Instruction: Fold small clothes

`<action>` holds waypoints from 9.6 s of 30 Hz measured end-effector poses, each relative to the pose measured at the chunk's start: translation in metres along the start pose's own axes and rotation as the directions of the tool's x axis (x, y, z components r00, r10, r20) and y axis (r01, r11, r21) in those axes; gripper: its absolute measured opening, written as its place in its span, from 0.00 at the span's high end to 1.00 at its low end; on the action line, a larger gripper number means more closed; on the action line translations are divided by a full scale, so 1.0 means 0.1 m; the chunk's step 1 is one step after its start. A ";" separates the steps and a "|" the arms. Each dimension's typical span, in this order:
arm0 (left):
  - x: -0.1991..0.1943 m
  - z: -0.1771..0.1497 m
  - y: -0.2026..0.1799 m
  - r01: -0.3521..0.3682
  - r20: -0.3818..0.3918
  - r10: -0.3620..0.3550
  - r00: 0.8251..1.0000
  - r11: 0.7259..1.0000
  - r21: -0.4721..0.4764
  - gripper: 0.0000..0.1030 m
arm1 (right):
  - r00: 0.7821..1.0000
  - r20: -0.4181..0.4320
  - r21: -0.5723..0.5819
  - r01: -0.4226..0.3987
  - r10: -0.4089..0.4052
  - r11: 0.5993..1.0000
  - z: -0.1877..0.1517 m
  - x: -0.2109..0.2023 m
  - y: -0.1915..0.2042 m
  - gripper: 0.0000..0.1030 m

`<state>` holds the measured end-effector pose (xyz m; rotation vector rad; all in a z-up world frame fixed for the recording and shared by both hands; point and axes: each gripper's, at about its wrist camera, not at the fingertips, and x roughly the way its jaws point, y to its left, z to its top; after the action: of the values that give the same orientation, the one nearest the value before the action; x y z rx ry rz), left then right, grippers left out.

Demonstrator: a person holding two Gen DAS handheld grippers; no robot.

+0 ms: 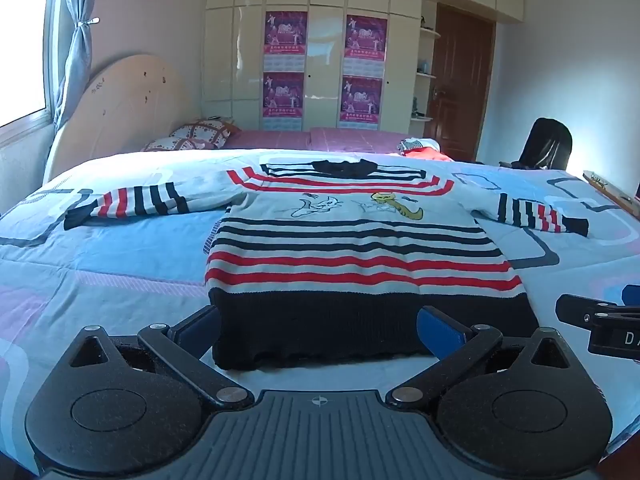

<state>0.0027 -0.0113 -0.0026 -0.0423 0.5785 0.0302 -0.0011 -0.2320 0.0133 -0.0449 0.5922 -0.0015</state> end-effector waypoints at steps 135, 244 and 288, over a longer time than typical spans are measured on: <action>2.99 1.12 -1.28 0.129 -0.240 -0.147 0.960 0.988 -0.087 0.00 | 0.998 0.052 0.946 -0.037 -0.038 0.323 0.53 3.23 -4.03 0.44; 4.89 1.59 0.77 0.299 -0.287 -0.433 0.855 0.862 -0.409 0.94 | 0.943 -0.069 0.713 -0.182 0.325 0.677 1.28 3.73 -1.71 0.90; 4.83 1.76 0.03 0.100 -0.181 -0.092 0.979 0.994 0.036 0.42 | 0.987 -0.104 0.028 -0.119 0.121 0.993 2.36 4.91 -1.38 1.00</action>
<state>0.5029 0.0081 -0.1195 -0.0295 0.7566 -0.0816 0.5393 -0.3674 -0.0588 0.0118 0.7001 0.1073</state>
